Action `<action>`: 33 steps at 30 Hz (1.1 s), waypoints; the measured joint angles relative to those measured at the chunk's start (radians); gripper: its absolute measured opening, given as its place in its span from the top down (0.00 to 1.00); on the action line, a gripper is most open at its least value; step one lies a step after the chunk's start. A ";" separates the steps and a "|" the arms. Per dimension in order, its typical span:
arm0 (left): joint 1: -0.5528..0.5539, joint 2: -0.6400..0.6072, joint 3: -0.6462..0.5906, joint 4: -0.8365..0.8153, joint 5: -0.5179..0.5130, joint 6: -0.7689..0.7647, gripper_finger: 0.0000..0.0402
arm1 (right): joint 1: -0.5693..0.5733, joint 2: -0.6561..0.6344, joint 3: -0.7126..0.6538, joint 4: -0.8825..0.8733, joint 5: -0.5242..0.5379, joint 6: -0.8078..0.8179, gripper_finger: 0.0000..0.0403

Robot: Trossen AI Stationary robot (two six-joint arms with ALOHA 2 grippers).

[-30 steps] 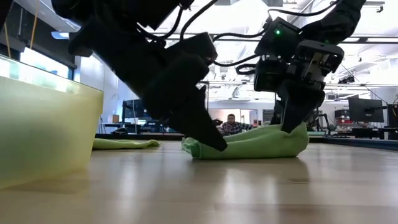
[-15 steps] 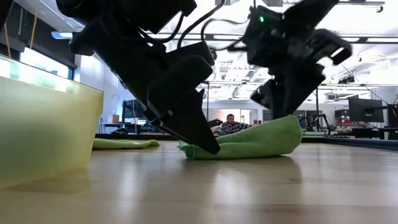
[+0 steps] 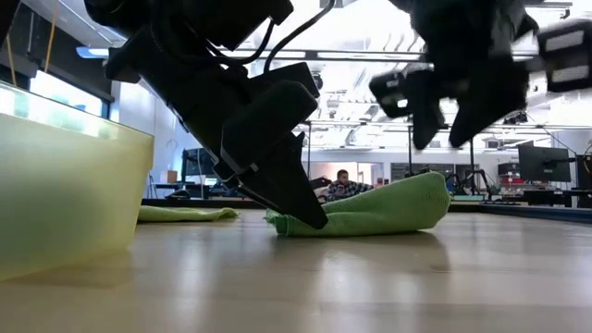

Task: Roll microfiber towels into tight, uniform cylinder then place into a basket
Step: Roll the green microfiber towel

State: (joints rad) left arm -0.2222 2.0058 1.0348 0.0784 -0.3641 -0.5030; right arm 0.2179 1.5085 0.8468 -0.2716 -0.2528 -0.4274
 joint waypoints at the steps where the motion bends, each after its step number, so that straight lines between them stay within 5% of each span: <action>1: 0.000 0.001 0.000 0.000 0.000 0.000 0.67 | 0.002 0.005 -0.031 0.053 0.021 0.000 0.68; 8: -0.001 0.001 0.000 0.001 0.002 -0.002 0.67 | 0.003 0.010 -0.172 0.269 0.202 -0.001 0.68; 20: 0.000 0.002 -0.001 0.002 0.002 -0.022 0.67 | -0.034 0.010 -0.205 0.264 0.280 0.045 0.68; 27: 0.000 0.002 -0.001 0.002 0.002 -0.044 0.67 | -0.022 0.007 -0.084 -0.018 0.457 0.114 0.68; 33: 0.000 0.002 -0.001 0.002 -0.002 -0.044 0.67 | 0.023 0.006 0.035 -0.193 0.469 0.201 0.68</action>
State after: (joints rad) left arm -0.2226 2.0079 1.0340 0.0807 -0.3664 -0.5472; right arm 0.2404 1.5146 0.8816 -0.4641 0.2163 -0.2260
